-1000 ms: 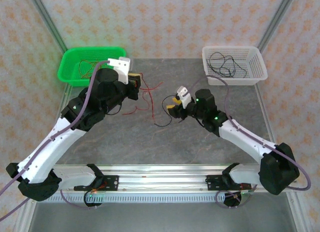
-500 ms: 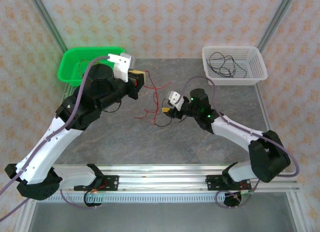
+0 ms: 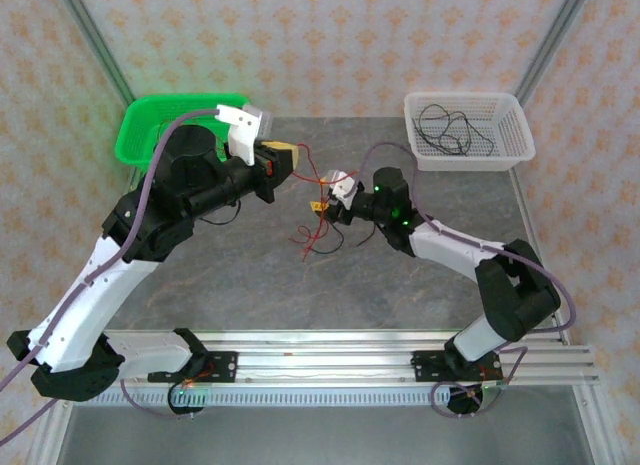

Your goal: Untangle the cables

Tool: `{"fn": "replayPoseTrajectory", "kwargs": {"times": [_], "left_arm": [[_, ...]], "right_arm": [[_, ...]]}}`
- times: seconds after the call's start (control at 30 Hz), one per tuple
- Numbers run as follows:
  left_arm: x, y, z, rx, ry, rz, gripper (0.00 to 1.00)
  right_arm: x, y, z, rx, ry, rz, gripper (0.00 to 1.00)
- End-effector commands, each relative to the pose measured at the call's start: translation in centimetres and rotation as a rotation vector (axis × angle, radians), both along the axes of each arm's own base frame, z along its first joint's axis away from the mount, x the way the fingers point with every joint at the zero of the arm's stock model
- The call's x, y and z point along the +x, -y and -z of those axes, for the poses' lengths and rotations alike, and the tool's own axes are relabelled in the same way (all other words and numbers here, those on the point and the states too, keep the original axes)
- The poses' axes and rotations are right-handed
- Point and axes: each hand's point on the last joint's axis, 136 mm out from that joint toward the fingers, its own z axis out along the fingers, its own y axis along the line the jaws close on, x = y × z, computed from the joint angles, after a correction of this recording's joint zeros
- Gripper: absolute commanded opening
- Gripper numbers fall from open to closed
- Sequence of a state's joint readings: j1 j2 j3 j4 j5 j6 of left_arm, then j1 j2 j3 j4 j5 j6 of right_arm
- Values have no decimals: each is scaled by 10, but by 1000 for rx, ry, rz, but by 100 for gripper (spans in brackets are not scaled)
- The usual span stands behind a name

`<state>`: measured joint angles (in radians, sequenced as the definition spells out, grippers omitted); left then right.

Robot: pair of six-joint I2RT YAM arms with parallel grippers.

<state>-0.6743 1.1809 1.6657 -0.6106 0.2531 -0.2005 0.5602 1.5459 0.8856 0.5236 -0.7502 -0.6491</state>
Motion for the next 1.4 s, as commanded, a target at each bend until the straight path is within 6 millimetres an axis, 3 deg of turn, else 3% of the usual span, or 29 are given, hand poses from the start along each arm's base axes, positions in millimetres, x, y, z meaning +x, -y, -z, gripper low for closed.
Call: {"fn": "replayPoseTrajectory", "kwargs": {"times": [0.0,0.07,0.17,0.3,0.47,0.6,0.93,1.17,1.37], "left_arm": [[-15,1,-22,-49,34,53,0],[-17,1,-25,-55,37,58,0],[-16,-6,-29,-58,49,25,0],[-6,-34,-38,-40,80,-139,0],[12,-104,-57,22,154,-528,0],[19,-147,-69,99,212,-777,0],[41,-190,-78,286,289,-1117,0],[80,-229,-72,334,271,-1215,0],[98,-262,-74,396,262,-1300,0]], "right_arm": [[4,-10,-30,89,45,-27,50],[7,-11,-31,102,27,-21,42],[10,-12,-28,91,3,-14,18],[14,-4,-16,64,-31,45,0],[20,17,3,48,-76,175,0],[28,37,17,52,-144,281,0],[31,64,40,53,-286,443,0],[23,76,48,69,-362,499,0],[16,88,57,74,-399,554,0]]}}
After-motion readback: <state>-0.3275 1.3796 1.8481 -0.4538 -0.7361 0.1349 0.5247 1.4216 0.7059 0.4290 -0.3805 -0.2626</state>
